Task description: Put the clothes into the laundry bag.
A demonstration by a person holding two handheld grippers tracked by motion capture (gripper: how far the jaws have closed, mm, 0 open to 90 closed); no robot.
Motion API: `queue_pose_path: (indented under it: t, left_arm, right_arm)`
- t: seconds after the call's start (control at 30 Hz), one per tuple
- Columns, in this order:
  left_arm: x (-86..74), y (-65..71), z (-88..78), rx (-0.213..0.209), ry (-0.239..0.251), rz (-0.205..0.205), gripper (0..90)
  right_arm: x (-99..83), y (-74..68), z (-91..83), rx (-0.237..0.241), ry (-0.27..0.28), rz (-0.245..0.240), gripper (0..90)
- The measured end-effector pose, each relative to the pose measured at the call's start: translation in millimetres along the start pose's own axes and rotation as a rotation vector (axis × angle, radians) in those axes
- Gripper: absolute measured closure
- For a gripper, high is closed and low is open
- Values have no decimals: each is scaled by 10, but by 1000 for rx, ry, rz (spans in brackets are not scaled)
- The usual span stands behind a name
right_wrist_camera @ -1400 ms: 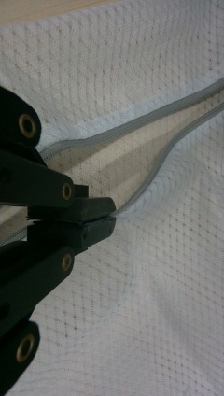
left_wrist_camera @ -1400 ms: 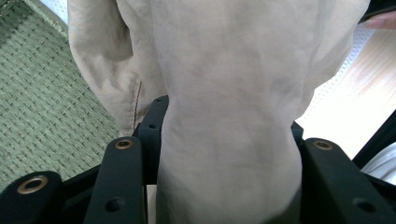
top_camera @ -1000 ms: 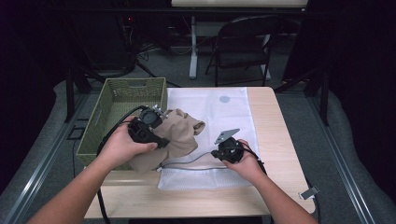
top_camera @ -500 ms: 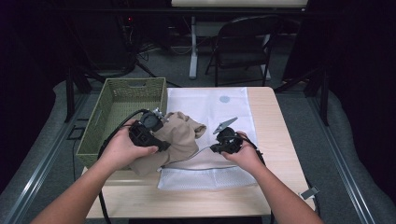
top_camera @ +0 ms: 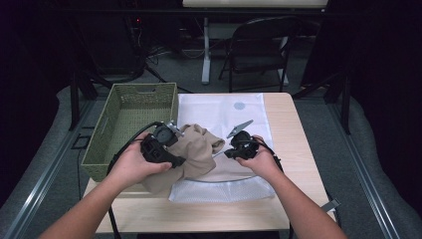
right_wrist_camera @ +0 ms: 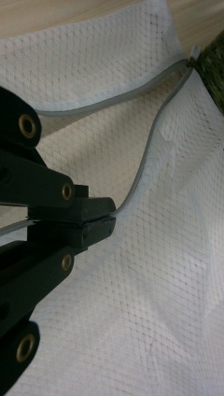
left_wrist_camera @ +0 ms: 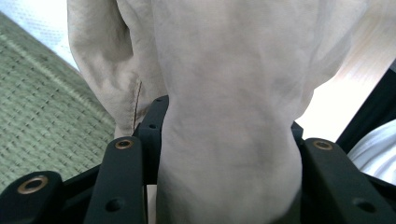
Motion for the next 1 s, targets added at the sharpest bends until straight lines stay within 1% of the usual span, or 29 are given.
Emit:
queue_pose_path:
  t: [0.07,0.17,0.4,0.57,0.6,0.63,0.77,0.8,0.83,0.87,0.9,0.97,1.0]
  left_arm:
    - [1,35,21,-6,-6,16,527]
    - [2,78,52,-15,-10,21,527]
    - [-7,167,110,-30,-10,38,527]
    - [-22,200,140,-30,-13,47,528]
    - [-26,207,143,-31,-19,51,528]
    - [-29,211,146,-33,-21,51,528]
    - [-46,232,166,-37,-16,50,529]
    - [-51,238,168,-38,-17,53,529]
    - [-58,251,172,-40,-15,48,528]
    - [-60,254,172,-41,-19,55,529]
    - [-62,259,174,-39,-17,58,529]
    - [-68,275,176,-42,-19,61,529]
    - [-70,282,179,-43,-16,60,529]
  right_arm:
    - [12,-4,-19,-6,8,2,891]
    - [36,-11,-50,-10,18,4,891]
    - [74,-12,-97,-29,24,-10,891]
    - [85,-2,-107,-23,32,1,891]
    - [87,2,-105,-23,37,1,891]
    - [91,9,-109,-22,29,2,891]
    - [93,16,-84,-20,29,9,891]
    - [96,22,-85,-14,18,3,891]
    - [97,22,-80,-18,17,6,891]
    - [100,30,-75,-16,20,3,891]
    - [107,30,-82,-14,13,7,891]
    - [118,36,-87,-16,13,5,891]
    - [129,42,-92,-9,10,6,891]
Point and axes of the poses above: each handheld gripper's, and its own axes: z roughly forward along the jaws, x roughly out of its top, y roughly to its right, the point moved 2 cm from there along z, roughly forward along the jaws, and after that the axes turned 10 degrees about x, right-handed, at the moved point
